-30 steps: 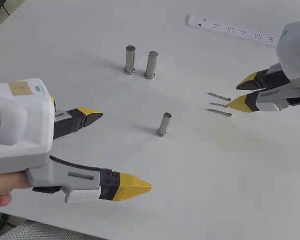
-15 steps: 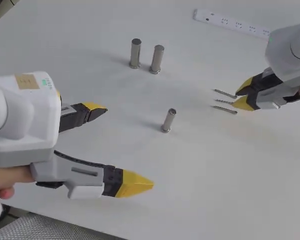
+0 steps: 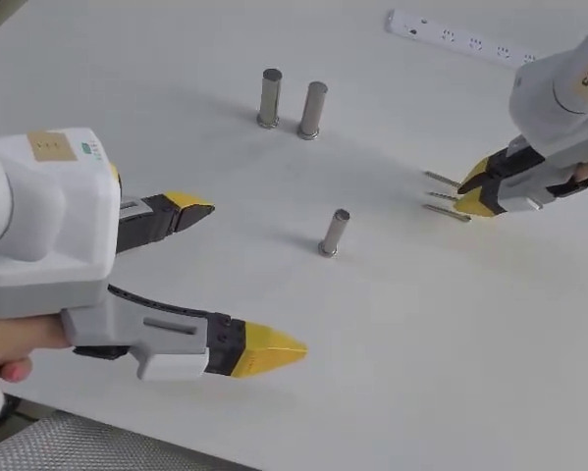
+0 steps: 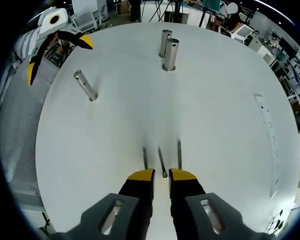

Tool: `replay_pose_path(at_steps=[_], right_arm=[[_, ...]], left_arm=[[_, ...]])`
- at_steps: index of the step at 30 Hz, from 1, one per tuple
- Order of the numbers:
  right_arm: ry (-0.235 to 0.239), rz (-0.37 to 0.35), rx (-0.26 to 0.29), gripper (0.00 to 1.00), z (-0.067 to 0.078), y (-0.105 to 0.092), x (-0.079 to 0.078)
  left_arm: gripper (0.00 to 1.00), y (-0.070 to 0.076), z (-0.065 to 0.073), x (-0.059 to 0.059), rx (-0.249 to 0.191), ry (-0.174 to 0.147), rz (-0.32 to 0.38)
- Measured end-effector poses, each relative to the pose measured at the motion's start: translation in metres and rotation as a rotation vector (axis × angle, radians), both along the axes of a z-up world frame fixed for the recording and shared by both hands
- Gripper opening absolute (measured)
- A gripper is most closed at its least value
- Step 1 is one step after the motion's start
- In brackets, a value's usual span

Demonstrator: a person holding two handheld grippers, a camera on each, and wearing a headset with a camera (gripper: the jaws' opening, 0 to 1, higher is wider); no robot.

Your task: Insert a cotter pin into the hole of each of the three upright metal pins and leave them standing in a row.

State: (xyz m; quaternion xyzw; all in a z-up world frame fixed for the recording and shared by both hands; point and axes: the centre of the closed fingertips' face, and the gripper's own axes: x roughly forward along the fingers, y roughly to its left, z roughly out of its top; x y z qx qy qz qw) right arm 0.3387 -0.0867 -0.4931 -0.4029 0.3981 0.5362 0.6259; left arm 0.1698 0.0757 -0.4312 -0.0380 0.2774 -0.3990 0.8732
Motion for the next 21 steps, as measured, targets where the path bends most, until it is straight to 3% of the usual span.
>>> replay_pose_path(at_steps=[13,15,17,18,21], right_arm=[[0.034,0.037,-0.022,0.01,-0.0025,0.0031,-0.0023],[0.044,0.024,-0.02,0.01,-0.0025,0.003,-0.0011],[0.045,-0.009,-0.009,0.0,-0.0031,0.0033,0.0038],[0.072,-0.039,-0.005,0.0,-0.0032,0.0031,0.0015],[0.072,-0.01,0.009,0.0,-0.0041,0.0025,0.0043]], left_arm=[[0.93,-0.0064,0.0015,0.0028,-0.025,0.002,0.01],[0.91,-0.0078,0.0048,0.0045,-0.072,0.012,0.032],[0.91,-0.0077,0.0063,0.0045,-0.074,0.008,0.034],[0.91,-0.0079,0.0072,0.0044,-0.076,0.006,0.034],[0.91,-0.008,0.0089,0.0048,-0.079,0.003,0.039]])
